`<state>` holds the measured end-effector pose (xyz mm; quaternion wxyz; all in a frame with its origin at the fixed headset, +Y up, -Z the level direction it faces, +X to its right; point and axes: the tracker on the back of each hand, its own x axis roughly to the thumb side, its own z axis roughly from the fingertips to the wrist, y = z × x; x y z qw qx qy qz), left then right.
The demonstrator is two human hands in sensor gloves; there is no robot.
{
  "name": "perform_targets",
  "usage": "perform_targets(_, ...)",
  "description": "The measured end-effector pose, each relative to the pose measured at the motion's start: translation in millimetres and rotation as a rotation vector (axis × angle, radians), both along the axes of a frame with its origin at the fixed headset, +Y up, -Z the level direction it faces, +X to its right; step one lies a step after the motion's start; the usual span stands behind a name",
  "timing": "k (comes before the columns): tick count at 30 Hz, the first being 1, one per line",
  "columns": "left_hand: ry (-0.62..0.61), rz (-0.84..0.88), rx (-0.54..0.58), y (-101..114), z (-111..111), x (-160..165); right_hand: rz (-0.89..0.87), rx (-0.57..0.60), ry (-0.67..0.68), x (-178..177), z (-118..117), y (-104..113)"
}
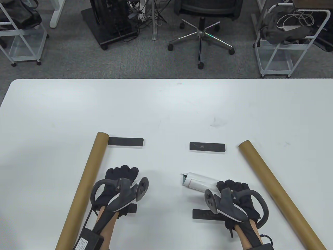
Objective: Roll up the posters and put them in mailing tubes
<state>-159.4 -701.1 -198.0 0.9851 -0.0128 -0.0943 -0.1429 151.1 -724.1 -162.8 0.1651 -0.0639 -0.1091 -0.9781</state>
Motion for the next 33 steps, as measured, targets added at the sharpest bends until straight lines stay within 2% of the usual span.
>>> perform_targets(6, -0.001, 0.001, -0.005, 0.1, 0.4, 1.0, -0.062, -0.064, -0.020, 10.5, -9.4, -22.8)
perform_targets(10, -0.004, 0.005, -0.012, -0.5, 0.7, 2.0, -0.068, 0.027, 0.006, 11.8, -12.4, -26.3)
perform_targets(16, -0.044, 0.079, -0.039, 1.2, 3.3, 9.8, -0.167, 0.127, 0.030, 10.0, -11.5, -7.0)
perform_targets(22, -0.146, 0.285, -0.041, 15.4, 9.7, 28.0, -0.212, 0.212, 0.104, -9.8, -11.9, 21.1)
perform_targets(27, -0.193, 0.208, -0.002, 27.9, 12.6, 44.1, -0.247, 0.248, 0.182, -35.1, -14.9, 35.8)
perform_targets(33, -0.233, 0.205, 0.015, 25.7, 7.2, 56.2, -0.315, 0.275, 0.270, -63.6, -19.3, 51.7)
